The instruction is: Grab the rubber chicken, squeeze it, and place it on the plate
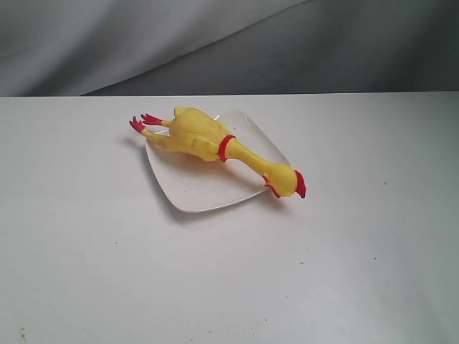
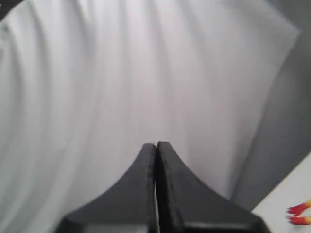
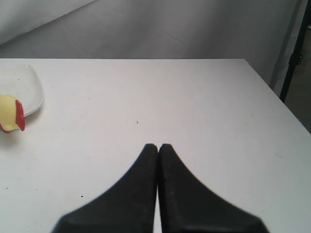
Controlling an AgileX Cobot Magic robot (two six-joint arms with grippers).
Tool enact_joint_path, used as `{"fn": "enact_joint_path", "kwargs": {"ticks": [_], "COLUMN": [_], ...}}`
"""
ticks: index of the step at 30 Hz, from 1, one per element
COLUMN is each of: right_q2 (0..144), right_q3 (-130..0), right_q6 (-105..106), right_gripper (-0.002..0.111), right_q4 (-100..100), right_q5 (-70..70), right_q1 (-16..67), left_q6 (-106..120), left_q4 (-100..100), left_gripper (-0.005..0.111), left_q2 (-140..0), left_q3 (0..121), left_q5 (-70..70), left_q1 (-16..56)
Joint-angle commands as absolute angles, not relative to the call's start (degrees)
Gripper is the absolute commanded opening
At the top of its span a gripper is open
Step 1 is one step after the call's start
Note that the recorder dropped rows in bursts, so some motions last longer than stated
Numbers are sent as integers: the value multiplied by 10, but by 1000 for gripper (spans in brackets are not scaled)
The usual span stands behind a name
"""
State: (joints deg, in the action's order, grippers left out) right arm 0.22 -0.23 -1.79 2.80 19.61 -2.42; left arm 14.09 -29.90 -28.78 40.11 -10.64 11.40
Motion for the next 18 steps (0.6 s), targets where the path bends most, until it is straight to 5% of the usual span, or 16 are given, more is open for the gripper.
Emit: {"fn": "enact_joint_path", "kwargs": {"ticks": [1, 18], "right_q2": [0, 0], "right_q3": [0, 0], "right_q6": [-18, -18], "right_gripper": [0, 0], "right_q4": [25, 25], "right_q5": [196, 196], "right_q1": [-28, -28], "left_q6": [137, 96], "left_q4": [-295, -260], "left_gripper": [0, 0], "left_q2": [-201, -19], "left_q3": [403, 403], "left_q5": [-105, -114], "left_q1": [5, -68]}}
